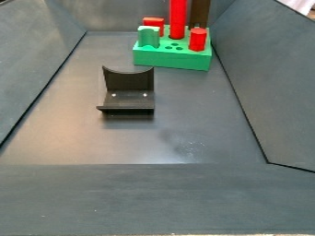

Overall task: Pick up the round object. Move up. Place the round object on the fixture. Regrasp the round object. Move to above the board. Insert the round object.
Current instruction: Insert the round object.

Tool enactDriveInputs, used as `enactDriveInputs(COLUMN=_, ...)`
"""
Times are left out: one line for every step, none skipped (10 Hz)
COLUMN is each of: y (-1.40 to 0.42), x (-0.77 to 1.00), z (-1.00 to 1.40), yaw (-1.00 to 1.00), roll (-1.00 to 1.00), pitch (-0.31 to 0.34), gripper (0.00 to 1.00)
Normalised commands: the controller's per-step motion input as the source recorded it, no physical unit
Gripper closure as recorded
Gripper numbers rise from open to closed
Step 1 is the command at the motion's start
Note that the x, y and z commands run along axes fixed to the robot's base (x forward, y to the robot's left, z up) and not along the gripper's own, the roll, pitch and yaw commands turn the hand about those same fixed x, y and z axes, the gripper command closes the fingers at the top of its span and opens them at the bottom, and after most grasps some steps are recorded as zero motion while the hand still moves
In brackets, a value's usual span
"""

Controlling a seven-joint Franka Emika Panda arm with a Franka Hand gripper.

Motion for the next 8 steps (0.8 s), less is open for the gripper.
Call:
enactDriveInputs(y=0.00, x=0.00, z=-0.27, yaw=-0.10, roll=0.00, pitch=0.000, gripper=1.00)
enactDriveInputs(y=0.00, x=0.00, z=-0.24, yaw=-0.10, roll=0.00, pitch=0.000, gripper=1.00)
enactDriveInputs(y=0.00, x=0.04, z=-0.22, yaw=-0.09, roll=0.00, pitch=0.000, gripper=1.00)
enactDriveInputs(y=0.00, x=0.01, z=-0.25, yaw=-0.07, roll=0.00, pitch=0.000, gripper=1.00)
enactDriveInputs(y=0.00, x=0.00, z=-0.32, yaw=-0.07, roll=0.00, pitch=0.000, gripper=1.00)
enactDriveInputs(y=0.00, x=0.00, z=-0.28, yaw=-0.07, roll=0.00, pitch=0.000, gripper=1.00)
enactDriveInputs(y=0.00, x=0.07, z=-0.22, yaw=-0.09, roll=0.00, pitch=0.010, gripper=1.00)
enactDriveInputs(y=0.00, x=0.14, z=-0.21, yaw=-0.09, roll=0.00, pitch=0.030, gripper=1.00)
